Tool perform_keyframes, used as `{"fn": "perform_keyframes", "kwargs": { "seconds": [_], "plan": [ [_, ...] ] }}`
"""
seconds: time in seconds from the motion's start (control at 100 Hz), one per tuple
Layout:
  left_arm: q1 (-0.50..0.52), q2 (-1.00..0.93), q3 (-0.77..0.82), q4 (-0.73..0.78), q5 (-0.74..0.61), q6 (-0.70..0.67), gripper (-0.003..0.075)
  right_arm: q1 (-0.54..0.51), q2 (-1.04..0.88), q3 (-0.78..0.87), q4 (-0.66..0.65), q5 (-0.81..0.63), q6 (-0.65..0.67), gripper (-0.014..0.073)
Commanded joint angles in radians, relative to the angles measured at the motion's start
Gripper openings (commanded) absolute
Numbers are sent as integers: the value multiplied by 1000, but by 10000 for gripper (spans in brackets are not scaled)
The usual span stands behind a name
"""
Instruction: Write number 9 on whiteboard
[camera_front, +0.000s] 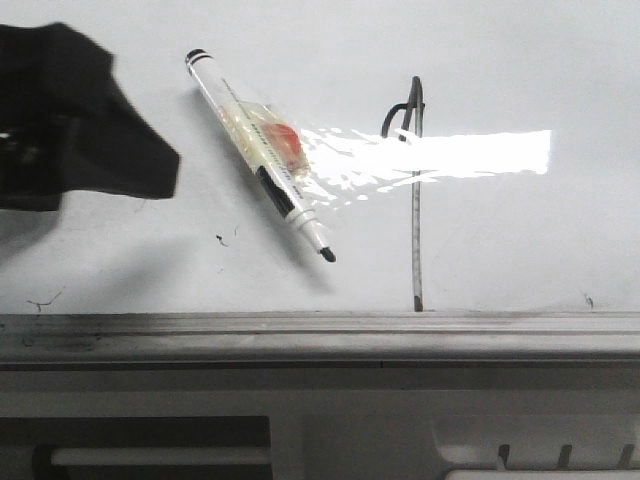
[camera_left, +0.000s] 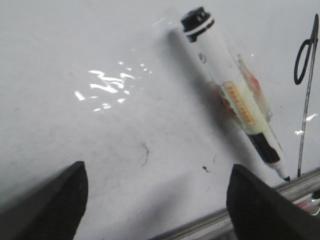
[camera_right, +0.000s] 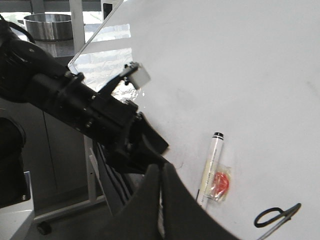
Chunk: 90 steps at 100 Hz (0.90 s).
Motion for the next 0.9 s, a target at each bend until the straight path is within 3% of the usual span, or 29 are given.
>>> {"fn": "perform_keyframes", "kwargs": {
  "seconds": [0.0,0.15,0.35,0.89],
  "plan": [
    [-10,-100,19,-23,0,-5,378,-29,-56,19,-72,-66,-8,-43],
    [-10,-238,69,-21,4,-5,-23,-92,-154,113,-115,-99,-8,-45],
    [-10,-344,79,-22,23,-5,-18,-98,-195,137,-115,-84,-8,-45],
    [-10,-348,83,-19,23,-5,-18,-98,-195,137,-115,-75,-8,-45]
  ]
}}
